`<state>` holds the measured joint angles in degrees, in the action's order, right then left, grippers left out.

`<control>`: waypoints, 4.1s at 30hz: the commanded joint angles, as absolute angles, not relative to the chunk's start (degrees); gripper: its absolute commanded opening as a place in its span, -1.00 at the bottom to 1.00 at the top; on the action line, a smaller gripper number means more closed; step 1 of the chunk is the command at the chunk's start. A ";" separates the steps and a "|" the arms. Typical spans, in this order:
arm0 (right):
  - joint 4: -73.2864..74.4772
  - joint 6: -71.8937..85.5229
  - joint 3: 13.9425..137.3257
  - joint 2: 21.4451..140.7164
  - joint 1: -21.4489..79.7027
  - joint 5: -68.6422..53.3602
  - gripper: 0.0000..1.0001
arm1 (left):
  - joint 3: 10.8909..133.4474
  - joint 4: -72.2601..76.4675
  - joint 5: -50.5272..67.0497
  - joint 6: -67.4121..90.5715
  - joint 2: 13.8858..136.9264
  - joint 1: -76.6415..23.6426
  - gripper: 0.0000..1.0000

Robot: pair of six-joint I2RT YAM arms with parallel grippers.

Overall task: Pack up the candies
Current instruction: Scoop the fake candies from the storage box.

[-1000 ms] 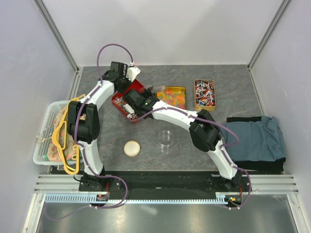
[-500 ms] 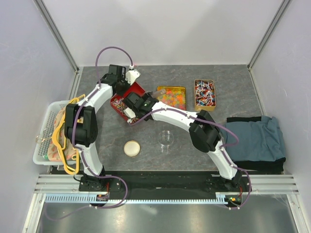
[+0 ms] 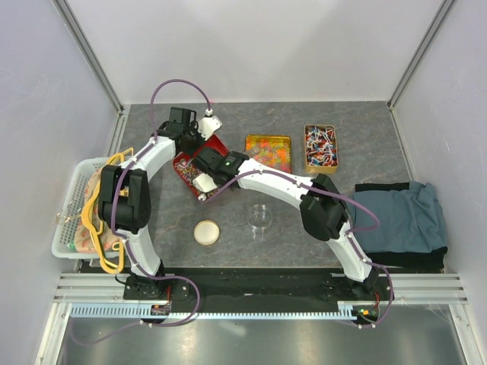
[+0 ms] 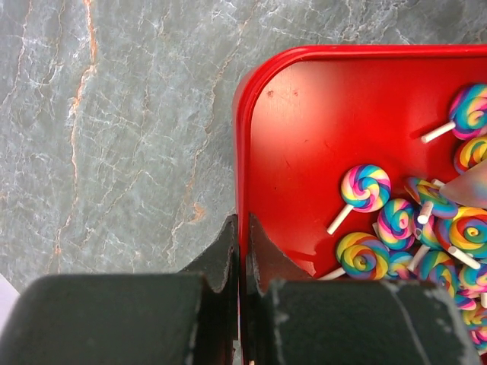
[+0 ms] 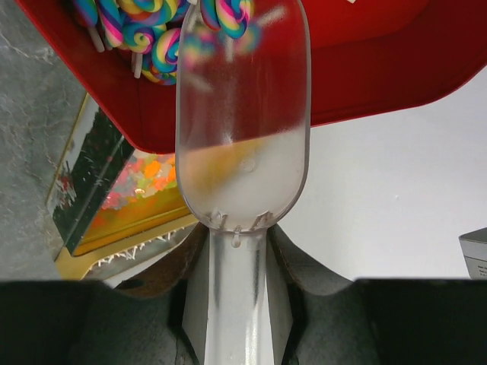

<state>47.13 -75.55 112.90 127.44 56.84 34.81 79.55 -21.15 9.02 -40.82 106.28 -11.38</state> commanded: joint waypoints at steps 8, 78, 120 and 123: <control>56.08 -70.58 113.82 127.97 57.04 17.14 -1.00 | 79.81 -7.57 17.04 -41.75 99.14 -11.51 -0.97; 32.87 -30.15 111.97 128.15 52.74 0.19 -1.00 | 78.57 -14.59 8.88 -24.61 102.65 -10.90 -0.97; 36.74 -30.93 96.86 107.32 45.09 -6.24 -1.00 | 81.56 -12.22 3.87 -20.74 109.16 -6.15 -0.97; 36.74 -31.64 93.70 103.90 44.56 -6.42 -1.00 | 82.53 -12.39 3.78 -20.83 110.30 -5.45 -0.96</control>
